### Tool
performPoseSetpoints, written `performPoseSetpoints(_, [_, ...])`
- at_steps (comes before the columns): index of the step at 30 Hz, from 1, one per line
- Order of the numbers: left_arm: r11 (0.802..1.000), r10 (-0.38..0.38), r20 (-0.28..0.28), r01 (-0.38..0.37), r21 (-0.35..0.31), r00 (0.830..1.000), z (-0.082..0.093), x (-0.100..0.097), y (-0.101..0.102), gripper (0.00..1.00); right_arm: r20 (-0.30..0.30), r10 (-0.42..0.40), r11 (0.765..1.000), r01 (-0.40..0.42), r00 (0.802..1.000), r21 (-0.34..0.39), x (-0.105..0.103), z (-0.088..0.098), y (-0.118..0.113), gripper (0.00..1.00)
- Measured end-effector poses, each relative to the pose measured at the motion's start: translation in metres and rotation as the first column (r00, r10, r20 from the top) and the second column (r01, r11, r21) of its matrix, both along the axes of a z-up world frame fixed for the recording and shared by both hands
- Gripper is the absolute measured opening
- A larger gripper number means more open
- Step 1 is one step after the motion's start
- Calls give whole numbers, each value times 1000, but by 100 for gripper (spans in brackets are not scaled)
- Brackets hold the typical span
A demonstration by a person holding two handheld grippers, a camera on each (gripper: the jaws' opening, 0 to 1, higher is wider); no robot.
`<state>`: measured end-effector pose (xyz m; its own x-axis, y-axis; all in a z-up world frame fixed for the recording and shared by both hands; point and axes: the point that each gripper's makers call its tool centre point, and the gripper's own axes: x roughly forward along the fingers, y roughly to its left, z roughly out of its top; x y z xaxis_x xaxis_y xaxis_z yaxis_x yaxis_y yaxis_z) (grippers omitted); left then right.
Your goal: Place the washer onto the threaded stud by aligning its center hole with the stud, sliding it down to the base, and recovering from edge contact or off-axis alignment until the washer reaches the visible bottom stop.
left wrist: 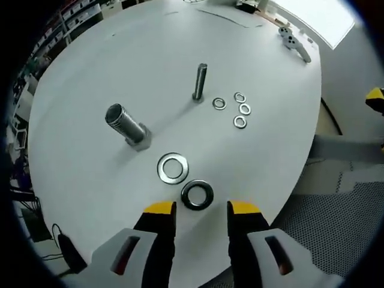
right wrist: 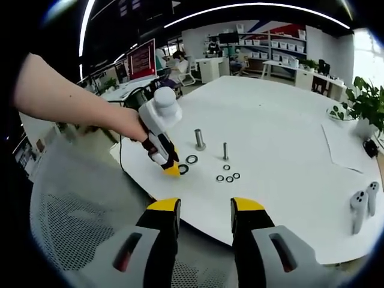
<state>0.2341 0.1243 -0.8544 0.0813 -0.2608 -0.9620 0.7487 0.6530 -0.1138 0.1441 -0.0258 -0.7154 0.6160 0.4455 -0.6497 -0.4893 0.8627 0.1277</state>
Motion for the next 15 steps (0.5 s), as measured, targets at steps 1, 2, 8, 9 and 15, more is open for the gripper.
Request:
performPoseSetpoints(1, [1000, -1, 1, 1, 1, 1000, 0, 0, 1, 31, 2, -4, 1000, 4, 1000, 0, 1, 0, -1, 36])
performPoseSetpoints(2, [1000, 0, 1, 0, 3, 1000, 0, 1, 1, 31, 3, -6, 1000, 6, 1000, 1, 1, 0, -1, 37])
performPoseSetpoints(8, [1000, -16, 5, 16, 9, 1000, 2, 2, 0, 32, 1, -4, 1000, 4, 1000, -4, 0, -1, -1, 37])
performPoseSetpoints(9, [1000, -23, 3, 23, 14, 1000, 2, 2, 0, 32, 2, -7, 1000, 7, 1000, -2, 0, 0, -2, 37])
performPoseSetpoints(15, [998, -53, 21, 52, 30, 998, 0, 4, -3, 34, -5, -7, 1000, 7, 1000, -6, 0, -2, -2, 38])
